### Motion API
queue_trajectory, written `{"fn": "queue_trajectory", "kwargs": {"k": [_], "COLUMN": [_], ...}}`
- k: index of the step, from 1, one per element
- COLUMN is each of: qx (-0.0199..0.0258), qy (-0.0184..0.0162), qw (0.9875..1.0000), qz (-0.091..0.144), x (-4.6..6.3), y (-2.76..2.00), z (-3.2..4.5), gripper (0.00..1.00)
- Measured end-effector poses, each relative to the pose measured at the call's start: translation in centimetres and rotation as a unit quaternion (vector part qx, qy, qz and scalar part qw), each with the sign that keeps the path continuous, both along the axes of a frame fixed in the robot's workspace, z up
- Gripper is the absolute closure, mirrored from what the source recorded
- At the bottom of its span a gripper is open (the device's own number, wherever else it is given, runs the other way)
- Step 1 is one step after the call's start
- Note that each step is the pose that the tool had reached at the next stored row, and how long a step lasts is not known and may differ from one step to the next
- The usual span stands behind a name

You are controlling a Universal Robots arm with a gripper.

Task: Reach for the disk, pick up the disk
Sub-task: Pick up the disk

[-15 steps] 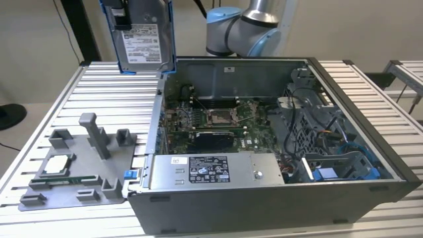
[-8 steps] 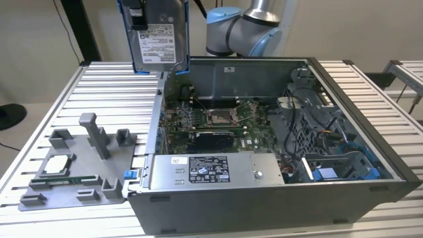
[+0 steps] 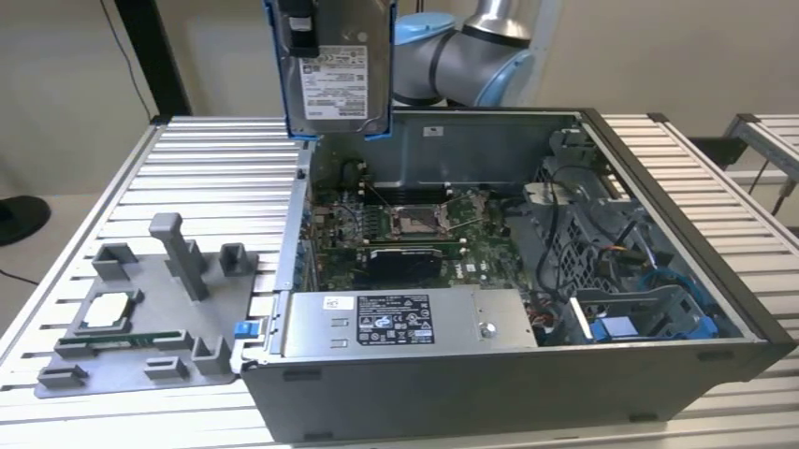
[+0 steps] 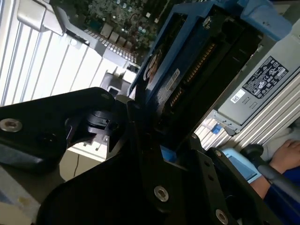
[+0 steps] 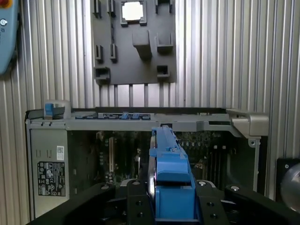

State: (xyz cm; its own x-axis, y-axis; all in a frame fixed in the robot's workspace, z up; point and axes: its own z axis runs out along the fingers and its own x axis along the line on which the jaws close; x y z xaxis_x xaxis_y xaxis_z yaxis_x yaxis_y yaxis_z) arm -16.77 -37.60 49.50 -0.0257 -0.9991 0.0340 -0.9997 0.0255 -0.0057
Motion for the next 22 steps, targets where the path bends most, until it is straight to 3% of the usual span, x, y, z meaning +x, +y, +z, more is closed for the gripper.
{"fn": "queue_trajectory", "kwargs": {"k": [22], "qx": [-0.0065], "qy": [0.0000], "qw": [1.0000], "qz": [0.000], "x": [9.7], "y": [0.00], "z": [0.00], "gripper": [1.00]}}
